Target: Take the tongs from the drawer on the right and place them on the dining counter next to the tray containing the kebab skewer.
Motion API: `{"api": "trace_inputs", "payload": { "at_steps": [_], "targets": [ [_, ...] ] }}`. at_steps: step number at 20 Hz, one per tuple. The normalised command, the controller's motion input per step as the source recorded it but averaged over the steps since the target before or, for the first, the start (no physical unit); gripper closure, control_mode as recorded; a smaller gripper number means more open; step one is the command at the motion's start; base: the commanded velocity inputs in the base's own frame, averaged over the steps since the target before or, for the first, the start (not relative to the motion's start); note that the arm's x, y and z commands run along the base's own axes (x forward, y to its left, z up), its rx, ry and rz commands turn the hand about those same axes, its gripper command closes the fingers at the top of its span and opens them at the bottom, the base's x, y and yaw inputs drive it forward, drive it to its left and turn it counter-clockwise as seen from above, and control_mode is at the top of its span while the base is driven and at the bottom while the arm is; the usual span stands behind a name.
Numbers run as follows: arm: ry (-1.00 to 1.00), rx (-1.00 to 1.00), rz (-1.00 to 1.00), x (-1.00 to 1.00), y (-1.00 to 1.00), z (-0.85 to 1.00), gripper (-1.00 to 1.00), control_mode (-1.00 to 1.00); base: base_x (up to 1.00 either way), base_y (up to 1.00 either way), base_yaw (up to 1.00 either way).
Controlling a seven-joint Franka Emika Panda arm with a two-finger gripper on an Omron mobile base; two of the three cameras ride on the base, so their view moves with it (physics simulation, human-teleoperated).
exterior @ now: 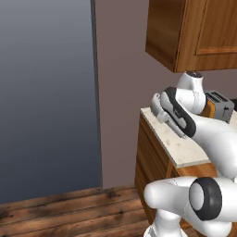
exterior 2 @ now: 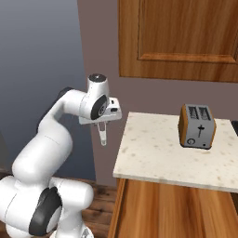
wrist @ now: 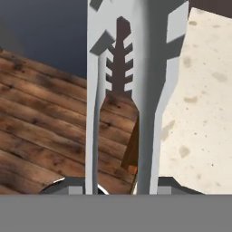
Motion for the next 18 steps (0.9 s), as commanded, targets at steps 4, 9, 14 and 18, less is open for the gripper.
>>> {"api": "trace_inputs", "payload": {
  "at_steps": [4,9,14,18],
  "targets": [
    [0.00,0.00,0.00,0.14,0.73,0.35,1.00,-1.00,0.00,0.00,0.00],
    [-0.04,0.00,0.00,0.02,0.67,0.34,1.00,-1.00,0.00,0.00,0.00],
    [-0.01,0.00,0.00,-0.07,0.39,0.23,1.00,-1.00,0.00,0.00,0.00],
    [-0.07,0.00,-0.02,-0.18,0.31,0.21,1.00,-1.00,0.00,0.00,0.00]
  ]
}}
